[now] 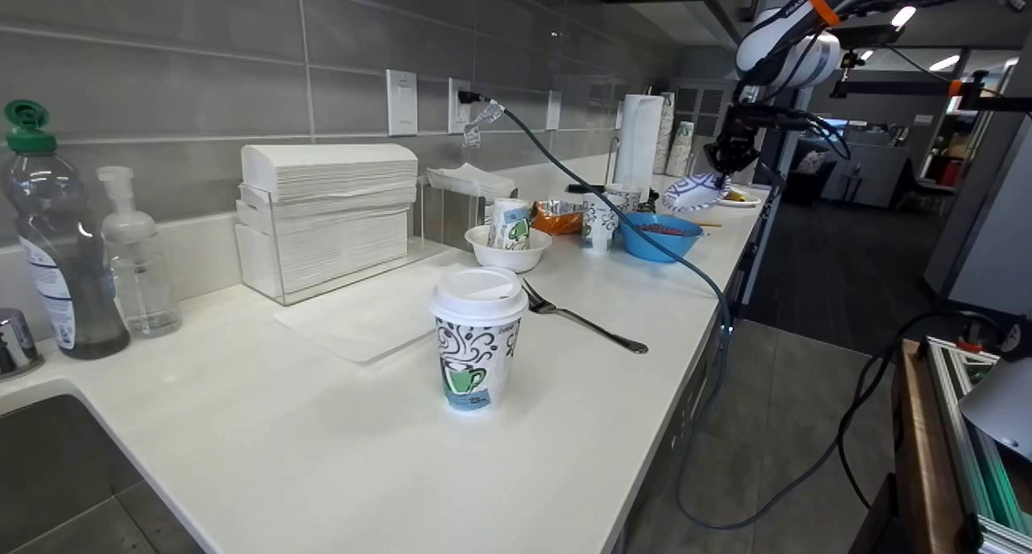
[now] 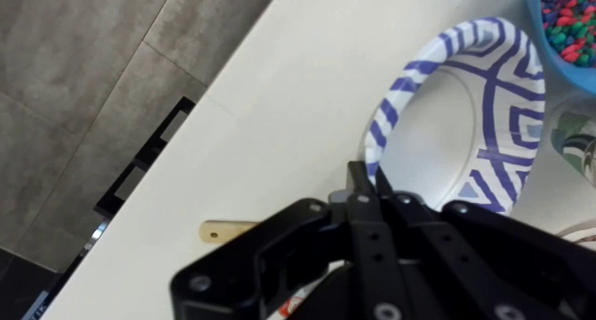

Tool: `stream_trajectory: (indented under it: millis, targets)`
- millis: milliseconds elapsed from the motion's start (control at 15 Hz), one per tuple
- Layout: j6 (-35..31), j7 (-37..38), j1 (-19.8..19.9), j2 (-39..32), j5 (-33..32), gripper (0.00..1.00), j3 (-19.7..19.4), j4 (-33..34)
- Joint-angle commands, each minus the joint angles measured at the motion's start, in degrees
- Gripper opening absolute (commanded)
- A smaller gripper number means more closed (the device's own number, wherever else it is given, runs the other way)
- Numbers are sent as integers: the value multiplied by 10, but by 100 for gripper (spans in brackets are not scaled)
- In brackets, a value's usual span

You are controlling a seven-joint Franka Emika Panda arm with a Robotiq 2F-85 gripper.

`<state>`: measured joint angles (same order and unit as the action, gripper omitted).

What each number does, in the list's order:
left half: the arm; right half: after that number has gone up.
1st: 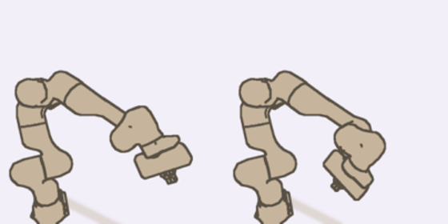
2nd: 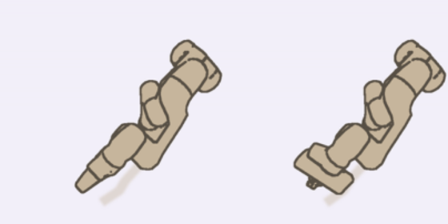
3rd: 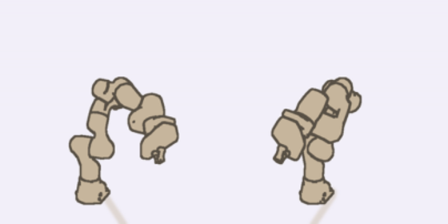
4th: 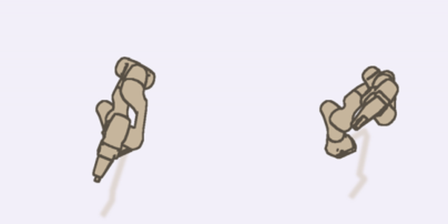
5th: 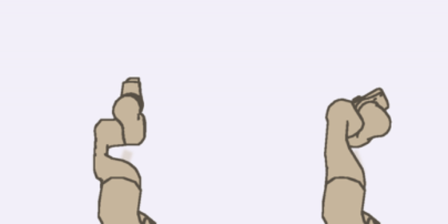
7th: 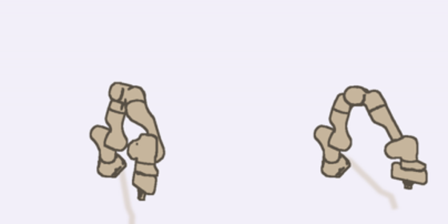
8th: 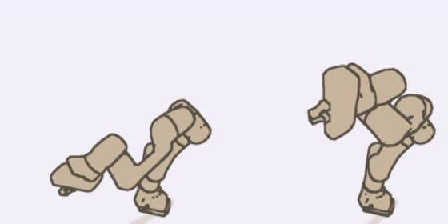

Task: Pour the contents in the white and black bowl on the right into the blue bowl.

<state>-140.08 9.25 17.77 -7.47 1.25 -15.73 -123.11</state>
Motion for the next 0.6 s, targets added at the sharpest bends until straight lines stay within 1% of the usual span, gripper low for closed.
stream_trajectory:
  millis: [0,200,267,533]
  targets:
    - [-27,-67,25,-18,124,0,-1,-11]
    - [-25,-88,38,-47,205,0,4,9]
    - [-22,-92,39,-58,224,0,6,17]
    - [-21,-79,42,-96,264,0,10,50]
